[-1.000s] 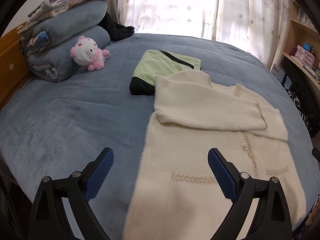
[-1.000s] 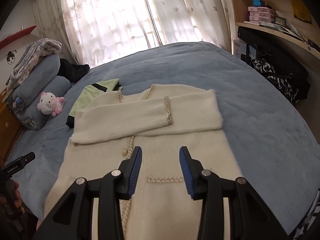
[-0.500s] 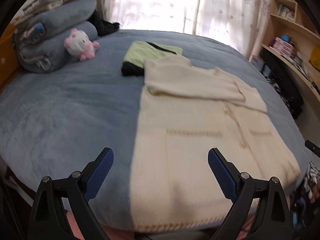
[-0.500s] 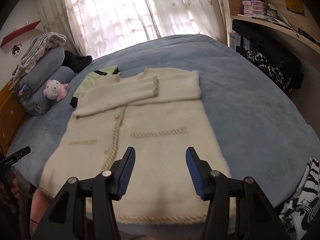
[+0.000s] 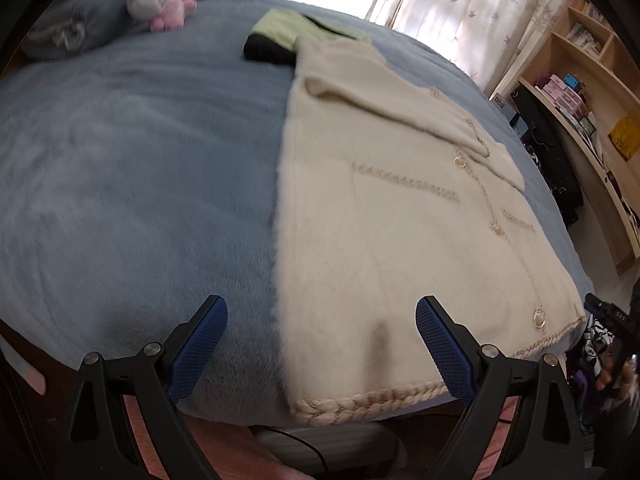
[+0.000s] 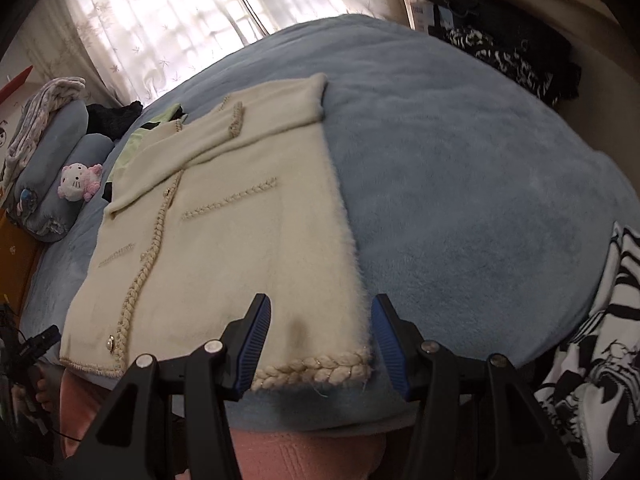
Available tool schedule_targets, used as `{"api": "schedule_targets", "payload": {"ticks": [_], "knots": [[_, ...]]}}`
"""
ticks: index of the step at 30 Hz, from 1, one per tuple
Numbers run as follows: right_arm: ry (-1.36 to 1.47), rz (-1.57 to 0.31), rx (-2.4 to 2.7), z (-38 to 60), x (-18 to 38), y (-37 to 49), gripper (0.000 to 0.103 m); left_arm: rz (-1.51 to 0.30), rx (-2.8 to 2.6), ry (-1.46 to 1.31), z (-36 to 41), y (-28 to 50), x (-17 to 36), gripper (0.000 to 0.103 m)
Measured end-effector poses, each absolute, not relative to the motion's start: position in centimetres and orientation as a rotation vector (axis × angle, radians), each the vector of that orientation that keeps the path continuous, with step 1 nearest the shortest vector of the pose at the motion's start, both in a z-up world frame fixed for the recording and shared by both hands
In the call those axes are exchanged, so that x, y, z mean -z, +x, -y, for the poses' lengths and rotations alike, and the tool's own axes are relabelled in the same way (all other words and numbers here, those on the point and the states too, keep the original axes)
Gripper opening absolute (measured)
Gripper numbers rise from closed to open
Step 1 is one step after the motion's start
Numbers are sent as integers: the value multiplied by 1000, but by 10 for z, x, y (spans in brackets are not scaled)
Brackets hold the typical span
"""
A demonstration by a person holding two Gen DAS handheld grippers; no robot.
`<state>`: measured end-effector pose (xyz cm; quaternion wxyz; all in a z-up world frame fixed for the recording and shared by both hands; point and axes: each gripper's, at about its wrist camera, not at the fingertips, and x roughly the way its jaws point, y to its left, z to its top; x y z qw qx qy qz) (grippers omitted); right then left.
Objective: Fold large clothes
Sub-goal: 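Move both tools to the braided hem of the cardigan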
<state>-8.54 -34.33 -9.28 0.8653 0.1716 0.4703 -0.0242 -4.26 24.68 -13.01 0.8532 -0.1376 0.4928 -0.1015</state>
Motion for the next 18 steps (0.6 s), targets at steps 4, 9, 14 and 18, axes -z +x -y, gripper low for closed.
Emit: {"api": "schedule_targets", "payload": {"ticks": [4,9,14,18], "knots": [[387,-1020,31,346,112,-83,52,-1044,223,-288,-245,-41,140,94],[430,-1016,-8,351,123,-83,51,-1046,256,-252,-237,-34,147,94],[499,-1007,-71,357,128,-83,26,-1044,319,-235,-223,-28,151,70],[505,-1011,-119,352,130,-83,22,-1048,334,-262,-225,-25,155,67]]}}
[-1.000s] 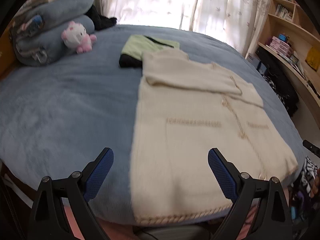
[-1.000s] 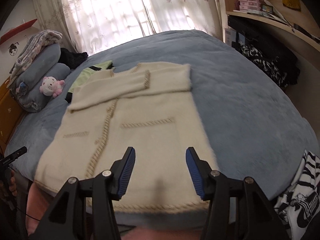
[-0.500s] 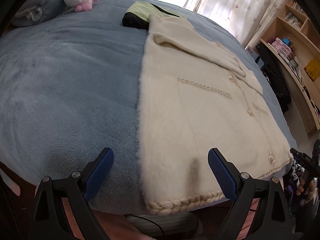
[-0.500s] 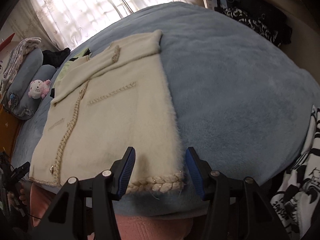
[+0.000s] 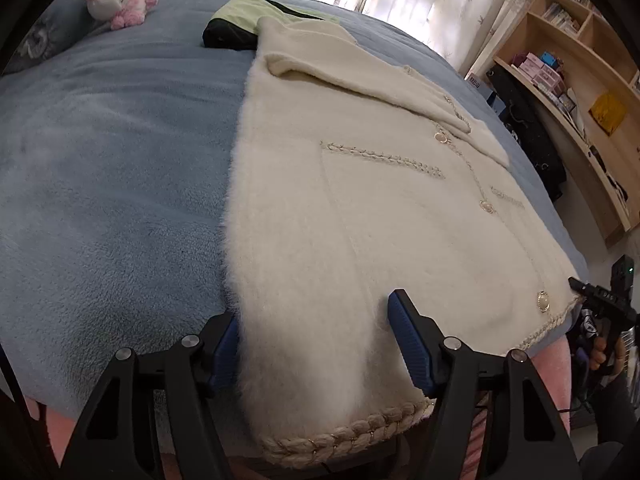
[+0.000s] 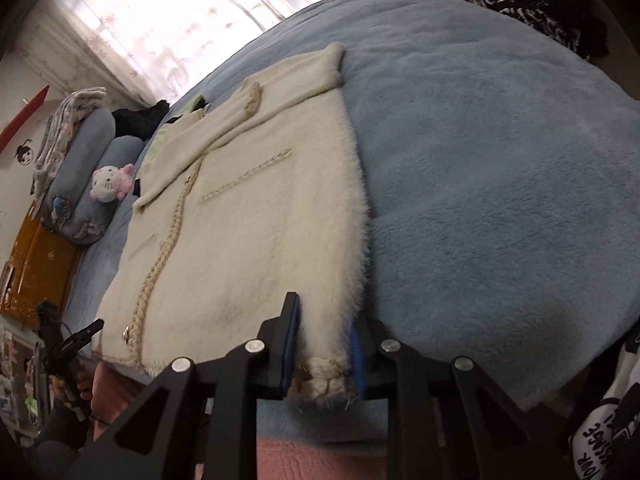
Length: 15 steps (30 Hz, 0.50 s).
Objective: Fold large clothes
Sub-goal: 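Move both tools to the braided hem of the cardigan, then grasp the hem with both tools and lift it toward the collar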
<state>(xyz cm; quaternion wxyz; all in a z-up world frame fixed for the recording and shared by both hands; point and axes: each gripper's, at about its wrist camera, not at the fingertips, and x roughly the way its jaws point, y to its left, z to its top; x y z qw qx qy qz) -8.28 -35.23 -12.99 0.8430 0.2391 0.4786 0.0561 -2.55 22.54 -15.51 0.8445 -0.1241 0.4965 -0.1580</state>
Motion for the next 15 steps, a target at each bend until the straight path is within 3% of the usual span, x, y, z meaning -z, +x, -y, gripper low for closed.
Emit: {"api": "schedule_targets", "payload": {"ticks": [3,7,10,12,13,14,15], "knots": [[530,-1030,-138,350,140,-77,22,-1063,360,-293,-229,-22,161,69],[566,-1033,-146,345,149,-68,22,-1065,393,-303,-222,-18,165,85],[571,-1030,-135,339,150,-63,18,-1056,374,-249,-208,-17,165,87],[552,-1027,-118,334,147,-63,16,-1048,370,-259,-205,-17,163,66],[540,-1024,-111,331,145,-64,14,-1050,379,-286,-206,-16,162,26],[519,-1018,-100,328,140,-65,13,-1075,395,-358,-212,-14,161,12],[514,-1011,-93,326,137,-68,12,-1082,379,-395,-214,-12,159,12]]}}
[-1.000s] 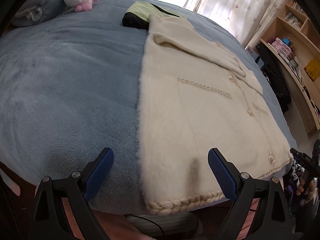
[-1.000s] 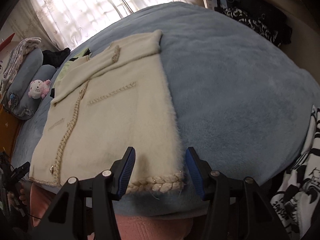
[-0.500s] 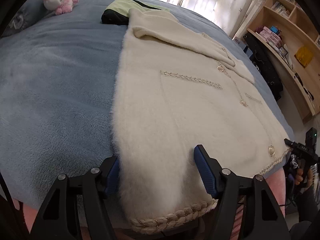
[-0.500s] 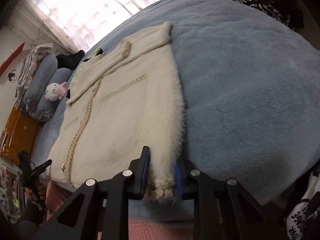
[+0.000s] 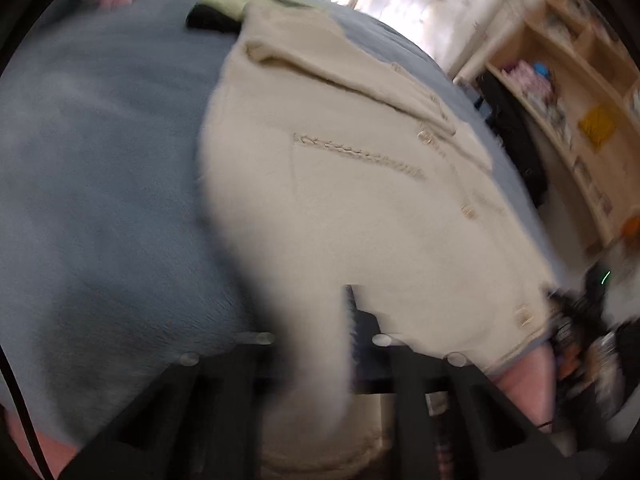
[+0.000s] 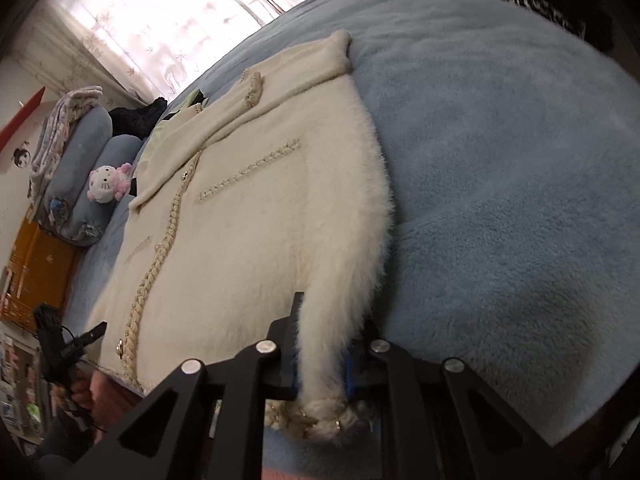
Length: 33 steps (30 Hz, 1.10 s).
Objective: Fold large clothes
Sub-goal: 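Grasp the hem with both tools and lift it toward the collar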
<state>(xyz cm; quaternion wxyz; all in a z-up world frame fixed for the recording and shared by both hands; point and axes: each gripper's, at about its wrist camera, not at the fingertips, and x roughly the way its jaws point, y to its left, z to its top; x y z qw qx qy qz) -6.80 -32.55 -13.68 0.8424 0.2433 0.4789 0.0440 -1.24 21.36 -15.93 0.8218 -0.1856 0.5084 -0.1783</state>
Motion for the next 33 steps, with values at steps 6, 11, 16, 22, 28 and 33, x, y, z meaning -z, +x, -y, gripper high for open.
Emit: {"api": "schedule_targets", "payload": {"ticks": [6,11,16,22,28,33], "knots": [[503,-899,-52,316,92,-86,10,-986,314,-381,-203,-28,120,9],[509,-835,-86,308,55,-100,9,-914,336,-498,-211,-46,80,9],[514,-790,-140,303,21,-115,9,-892,368,-546,-217,-66,44,9],[615,-718,-163,318,-13,-112,9,-863,328,-665,-243,-54,4,9],[702,-672,-125,339,-29,-38,9,-831,288,-715,-259,24,-8,9],[745,-669,-94,353,-24,46,10,-849,238,-700,-258,121,2,9]]}}
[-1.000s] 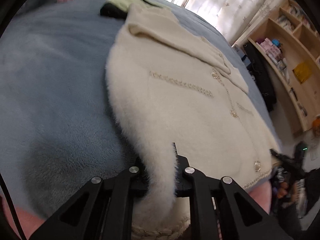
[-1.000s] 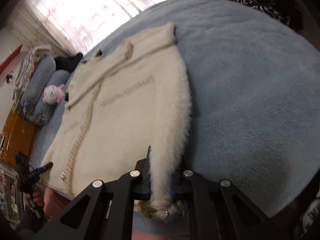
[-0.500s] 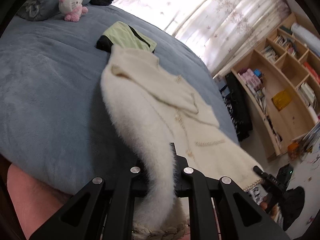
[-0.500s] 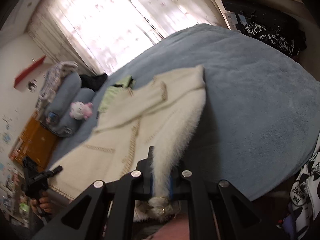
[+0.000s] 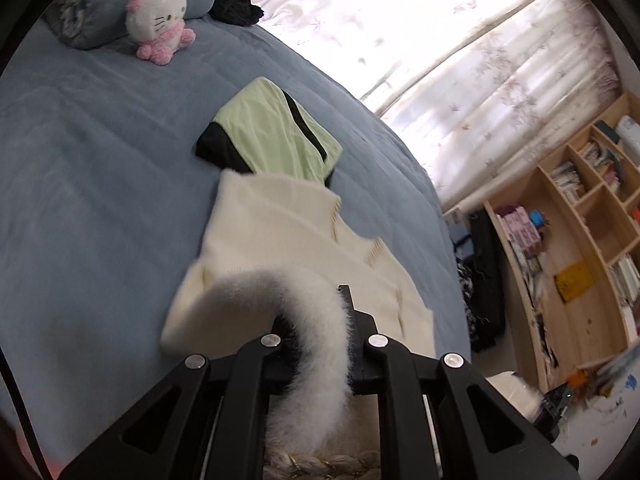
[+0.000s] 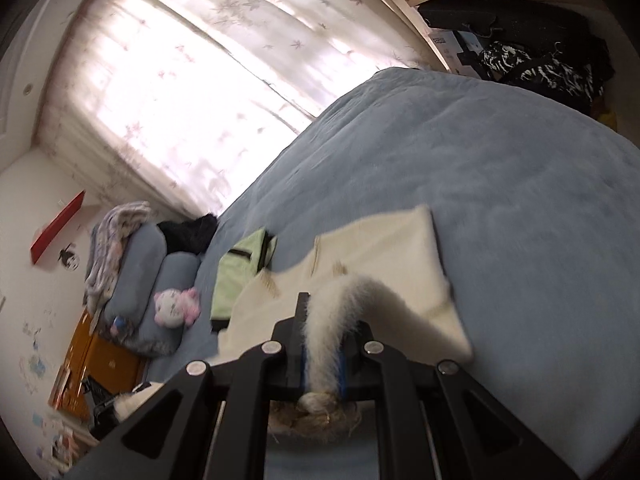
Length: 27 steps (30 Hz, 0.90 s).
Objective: Fold large clothes
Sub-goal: 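Grasp the hem with both tools and lift it toward the collar, then lay the hem over the collar edge with both tools and release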
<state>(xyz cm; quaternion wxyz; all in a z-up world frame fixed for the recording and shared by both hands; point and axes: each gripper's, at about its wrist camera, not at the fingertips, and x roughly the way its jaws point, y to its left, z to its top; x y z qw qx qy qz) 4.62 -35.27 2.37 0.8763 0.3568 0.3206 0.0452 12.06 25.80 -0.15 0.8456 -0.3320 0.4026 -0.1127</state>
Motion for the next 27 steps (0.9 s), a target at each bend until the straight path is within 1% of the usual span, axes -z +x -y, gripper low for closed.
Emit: {"api": "schedule_targets", "payload": {"ticks": [6,9,10,11,13,14,16,18,19,21,23,27], "knots": [[694,-728,-24,356,0,161,11,-926,166,-627,-245,235,41,12],[704,-821,-13,357,36,213,15,-1010,134,-607,-236,285,78,15],[706,-858,4,357,50,227,18,-1030,131,-607,-236,292,88,20],[701,-895,18,356,67,243,20,-1074,133,-616,-234,308,104,28],[718,-933,16,356,90,262,35,-1117,134,-625,-233,320,121,34],[734,-937,8,356,97,265,39,-1137,137,-635,-233,327,129,39],[778,-926,-14,359,108,271,55,-1160,151,-651,-234,335,138,43],[764,-911,-16,358,111,271,61,-1184,162,-650,-233,341,142,45],[750,-909,-19,358,113,270,61,-1188,167,-648,-233,341,143,46],[755,-915,-39,358,115,271,61,-1200,200,-657,-233,345,142,55],[760,-906,-48,359,116,270,61,-1190,248,-695,-234,347,138,68],[722,-872,-21,364,112,266,61,-1152,250,-675,-231,351,124,78]]}}
